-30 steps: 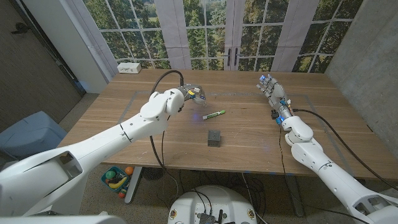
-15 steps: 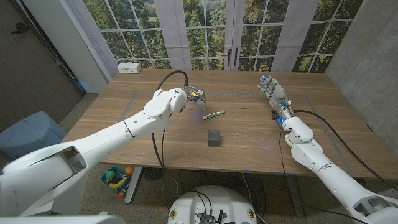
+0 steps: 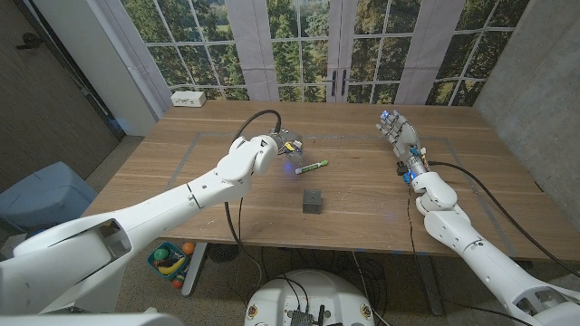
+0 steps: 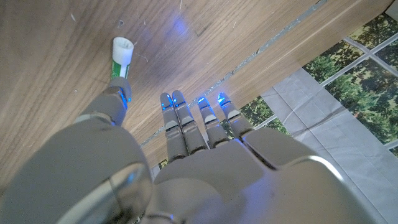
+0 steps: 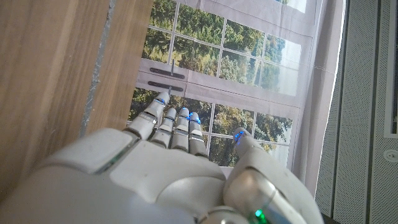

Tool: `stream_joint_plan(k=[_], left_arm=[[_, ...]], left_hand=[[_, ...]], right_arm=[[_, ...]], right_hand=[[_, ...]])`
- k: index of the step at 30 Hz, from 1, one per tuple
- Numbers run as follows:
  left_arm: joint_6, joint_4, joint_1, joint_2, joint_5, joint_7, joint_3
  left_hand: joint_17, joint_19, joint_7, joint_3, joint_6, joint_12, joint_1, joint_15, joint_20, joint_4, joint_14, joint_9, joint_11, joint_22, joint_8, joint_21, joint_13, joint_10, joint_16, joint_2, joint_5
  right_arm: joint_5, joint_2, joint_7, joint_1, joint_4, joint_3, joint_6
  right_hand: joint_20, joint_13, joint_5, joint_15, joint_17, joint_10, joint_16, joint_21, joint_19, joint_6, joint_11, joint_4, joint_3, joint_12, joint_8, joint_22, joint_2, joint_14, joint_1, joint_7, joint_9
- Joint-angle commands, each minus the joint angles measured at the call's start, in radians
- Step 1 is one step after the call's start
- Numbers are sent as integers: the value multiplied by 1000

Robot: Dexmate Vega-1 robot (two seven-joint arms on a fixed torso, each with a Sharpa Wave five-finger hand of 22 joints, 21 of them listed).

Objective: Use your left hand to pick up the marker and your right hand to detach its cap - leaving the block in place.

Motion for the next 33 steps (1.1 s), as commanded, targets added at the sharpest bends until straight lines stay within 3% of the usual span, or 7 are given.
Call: stream_joint_plan(k=[1,33], left_arm=[[-24,33,46,-27,95,59,-3],[-86,94,92,-50,57,162,-25]], left_hand=[[2,12,-1,-5,14,0,14,-73,0,1,7,2,-2,5,1,-2,6,9,2,-2,-6],[3,38,1,-18,-23,-33,54,-81,-6,6,26,3,12,6,-29,-1,4,-36,3,13,-3]], right_arm=[[3,4,4,-2,13,4,10],[-6,-10,-18,-22,-16,11,4]], right_hand=[[1,4,-3,-8,0,8,7,-1,10,9,-1,0,-4,9,6,1,1,10,0,2,3],[3,4,-1,-6,-2,17,7,-3,14,16,2,-4,-6,9,5,1,2,16,-4,3,4]])
